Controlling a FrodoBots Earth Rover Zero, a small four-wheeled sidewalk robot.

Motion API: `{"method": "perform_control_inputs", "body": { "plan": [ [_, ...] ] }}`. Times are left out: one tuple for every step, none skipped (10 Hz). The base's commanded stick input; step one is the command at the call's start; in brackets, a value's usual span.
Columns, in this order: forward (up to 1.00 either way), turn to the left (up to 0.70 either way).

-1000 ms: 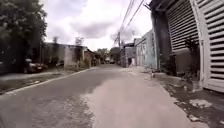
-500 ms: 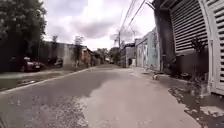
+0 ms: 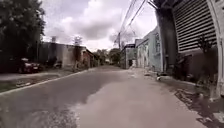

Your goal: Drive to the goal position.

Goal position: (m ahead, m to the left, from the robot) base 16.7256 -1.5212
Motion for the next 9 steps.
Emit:
{"method": "perform_control_inputs", "body": {
  "plan": [
    [0.5,0.0],
    [0.5,0.0],
    [0.5,0.0],
    [0.5,0.0],
    [0.5,0.09],
    [0.5,0.19],
    [0.5,0.49],
    [0.5,0.28],
    [0.5,0.05]
  ]
}}
